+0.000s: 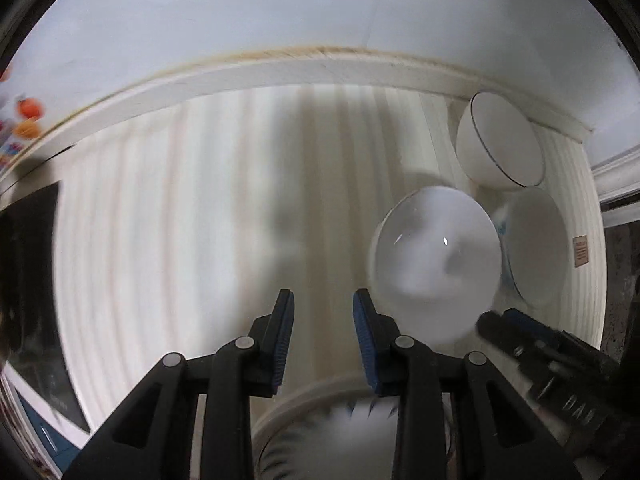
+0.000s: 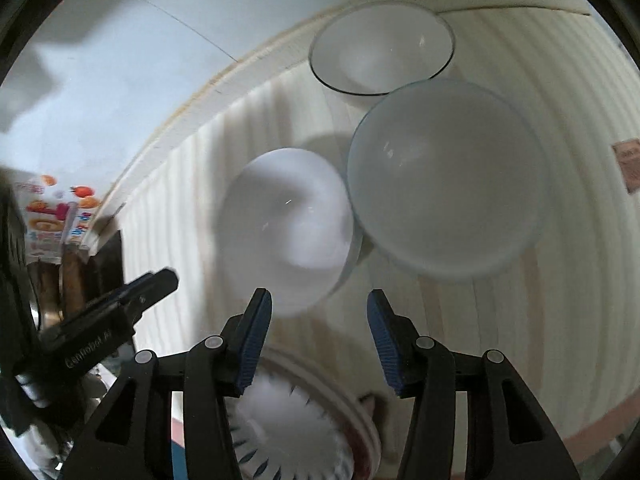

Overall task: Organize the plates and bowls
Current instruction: 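Grip the plain white bowl rim with both tools and lift it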

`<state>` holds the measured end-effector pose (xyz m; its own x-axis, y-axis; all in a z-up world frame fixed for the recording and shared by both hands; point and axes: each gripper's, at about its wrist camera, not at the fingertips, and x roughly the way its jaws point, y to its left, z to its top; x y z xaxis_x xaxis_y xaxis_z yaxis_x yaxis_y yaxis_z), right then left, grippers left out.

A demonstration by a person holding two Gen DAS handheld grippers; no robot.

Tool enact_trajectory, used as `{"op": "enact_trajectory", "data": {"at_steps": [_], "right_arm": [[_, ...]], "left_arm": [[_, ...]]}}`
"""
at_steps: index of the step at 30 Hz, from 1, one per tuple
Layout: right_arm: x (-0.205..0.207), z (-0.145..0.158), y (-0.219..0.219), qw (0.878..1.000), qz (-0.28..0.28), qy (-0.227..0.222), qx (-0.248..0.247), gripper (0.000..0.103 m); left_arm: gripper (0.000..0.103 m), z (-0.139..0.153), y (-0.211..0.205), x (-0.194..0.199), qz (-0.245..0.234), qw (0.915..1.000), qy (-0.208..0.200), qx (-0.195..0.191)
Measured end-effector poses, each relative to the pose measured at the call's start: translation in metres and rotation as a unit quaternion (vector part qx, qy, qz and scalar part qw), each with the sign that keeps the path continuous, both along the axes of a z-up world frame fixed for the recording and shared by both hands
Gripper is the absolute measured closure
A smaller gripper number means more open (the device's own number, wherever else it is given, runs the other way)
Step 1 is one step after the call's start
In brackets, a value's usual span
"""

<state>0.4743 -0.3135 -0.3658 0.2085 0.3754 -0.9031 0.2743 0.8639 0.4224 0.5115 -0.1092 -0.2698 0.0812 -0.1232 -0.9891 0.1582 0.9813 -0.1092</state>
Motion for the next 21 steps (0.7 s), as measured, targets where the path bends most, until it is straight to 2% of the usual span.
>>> {"op": "enact_trajectory", "data": {"at_steps": [1,4,6,8,11,14,21], "right_arm": [[0.007,-0.008,0.000,1.000,0.000,0.003,-0.001,0.051],[0.020,-0.025,0.001,1.000,0.000,0.018,-0.010,0.063],[0.025,-0.034,0.002,1.000,0.002,0.027,-0.011,0.080],[0.029,-0.037,0.007,0.999,0.008,0.022,-0.028,0.085],[0.029,-0.037,0.012,0.999,0.018,0.018,-0.036,0.085],[0.024,-0.034,0.015,0.999,0.011,0.027,-0.031,0.085],[-0.003,0.008,0.011,1.000,0.022,0.003,-0.017,0.085]], "left_arm": [[0.075,-0.009,-0.007,0.008,-0.007,0.9999,0.009,-0.001],[0.075,-0.026,-0.026,0.022,-0.030,0.9994,0.016,-0.003],[0.076,-0.034,-0.032,0.024,-0.039,0.9991,0.015,-0.005],[0.082,-0.040,-0.038,0.023,-0.051,0.9986,0.012,-0.002],[0.082,-0.044,-0.043,0.014,-0.062,0.9980,0.003,0.013],[0.082,-0.041,-0.042,0.002,-0.065,0.9978,0.002,0.012],[0.082,0.007,-0.043,-0.049,-0.071,0.9967,-0.039,-0.004]]}}
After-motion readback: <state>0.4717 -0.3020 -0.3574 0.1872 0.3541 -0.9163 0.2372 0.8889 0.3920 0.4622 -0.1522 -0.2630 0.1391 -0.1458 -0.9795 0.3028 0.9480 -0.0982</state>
